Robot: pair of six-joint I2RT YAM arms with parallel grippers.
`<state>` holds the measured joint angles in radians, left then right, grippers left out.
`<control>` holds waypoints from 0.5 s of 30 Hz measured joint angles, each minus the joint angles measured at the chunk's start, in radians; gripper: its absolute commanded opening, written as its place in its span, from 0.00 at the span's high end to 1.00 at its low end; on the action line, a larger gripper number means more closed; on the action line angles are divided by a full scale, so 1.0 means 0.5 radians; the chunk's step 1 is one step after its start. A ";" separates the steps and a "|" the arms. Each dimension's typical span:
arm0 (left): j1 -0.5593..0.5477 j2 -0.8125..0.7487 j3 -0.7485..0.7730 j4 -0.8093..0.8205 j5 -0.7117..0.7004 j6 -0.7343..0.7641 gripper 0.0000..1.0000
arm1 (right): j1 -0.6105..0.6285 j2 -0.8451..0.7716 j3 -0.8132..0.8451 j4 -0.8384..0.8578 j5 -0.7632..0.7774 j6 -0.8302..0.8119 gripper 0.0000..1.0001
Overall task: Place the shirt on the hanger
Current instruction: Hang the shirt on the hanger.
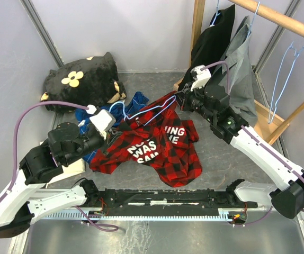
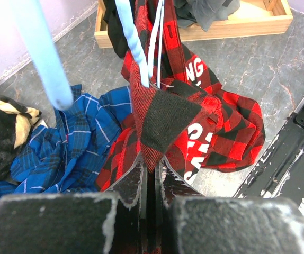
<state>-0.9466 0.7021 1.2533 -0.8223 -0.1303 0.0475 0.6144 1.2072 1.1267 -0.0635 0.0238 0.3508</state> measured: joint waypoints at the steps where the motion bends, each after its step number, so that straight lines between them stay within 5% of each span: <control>1: 0.000 0.001 -0.003 0.002 -0.003 0.000 0.97 | 0.000 0.000 0.030 -0.039 0.008 -0.059 1.00; 15: 0.000 0.084 -0.034 0.088 -0.053 0.001 0.97 | 0.002 -0.006 0.361 -0.433 0.169 -0.885 1.00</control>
<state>-0.9466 0.7441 1.2366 -0.7784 -0.1570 0.0479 0.6155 1.2041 1.3071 -0.2802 0.1081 -0.0917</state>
